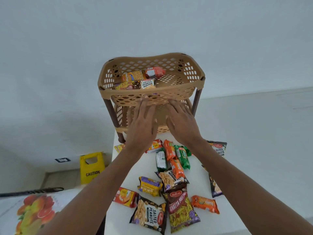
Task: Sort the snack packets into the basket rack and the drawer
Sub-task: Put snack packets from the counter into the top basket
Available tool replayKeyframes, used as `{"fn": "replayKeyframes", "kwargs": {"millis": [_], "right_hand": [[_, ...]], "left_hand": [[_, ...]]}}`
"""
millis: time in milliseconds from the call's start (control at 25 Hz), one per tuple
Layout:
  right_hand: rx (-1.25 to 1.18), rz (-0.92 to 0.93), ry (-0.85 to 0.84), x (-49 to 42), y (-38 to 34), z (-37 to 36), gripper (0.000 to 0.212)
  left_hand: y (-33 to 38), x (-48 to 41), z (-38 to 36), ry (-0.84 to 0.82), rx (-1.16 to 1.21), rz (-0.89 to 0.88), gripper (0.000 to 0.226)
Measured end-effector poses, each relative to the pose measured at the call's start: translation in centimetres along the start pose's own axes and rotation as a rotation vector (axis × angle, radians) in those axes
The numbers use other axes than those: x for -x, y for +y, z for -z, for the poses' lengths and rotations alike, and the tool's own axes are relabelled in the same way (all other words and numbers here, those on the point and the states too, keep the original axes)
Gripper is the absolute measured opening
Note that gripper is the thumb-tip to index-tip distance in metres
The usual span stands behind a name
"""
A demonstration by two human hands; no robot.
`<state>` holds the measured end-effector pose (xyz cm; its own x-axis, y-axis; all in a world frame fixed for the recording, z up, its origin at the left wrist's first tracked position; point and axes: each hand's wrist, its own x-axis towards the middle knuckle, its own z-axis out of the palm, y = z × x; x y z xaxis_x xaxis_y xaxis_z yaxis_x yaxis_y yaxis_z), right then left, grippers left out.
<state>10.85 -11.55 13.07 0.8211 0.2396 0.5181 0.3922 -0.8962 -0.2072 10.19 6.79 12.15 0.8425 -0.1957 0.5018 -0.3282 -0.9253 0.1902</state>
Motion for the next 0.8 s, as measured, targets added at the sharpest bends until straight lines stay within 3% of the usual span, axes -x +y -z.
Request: {"fn": "replayKeyframes", "kwargs": {"millis": [160,400,640,800], "right_hand": [[-0.074,-0.224,-0.191,5.7,2.3,-2.5,0.041],[-0.126,-0.553,-0.456,12.6,4.4,-6.1,0.039],[-0.249,-0.738,-0.557,13.0,4.4,-7.8,0.063],[-0.270,-0.792,-0.569,12.7,4.2,-8.2,0.069]], "left_hand": [[1.0,3.0,-4.3,-0.309,0.073,-0.122,0.056],[2.1,3.2,-9.5,-0.729,0.114,-0.061,0.063],[2.4,0.9,-12.5,-1.008,0.001,-0.090,0.097],[2.9,0.3,-14.0,-1.043,-0.068,-0.098,0.092]]}}
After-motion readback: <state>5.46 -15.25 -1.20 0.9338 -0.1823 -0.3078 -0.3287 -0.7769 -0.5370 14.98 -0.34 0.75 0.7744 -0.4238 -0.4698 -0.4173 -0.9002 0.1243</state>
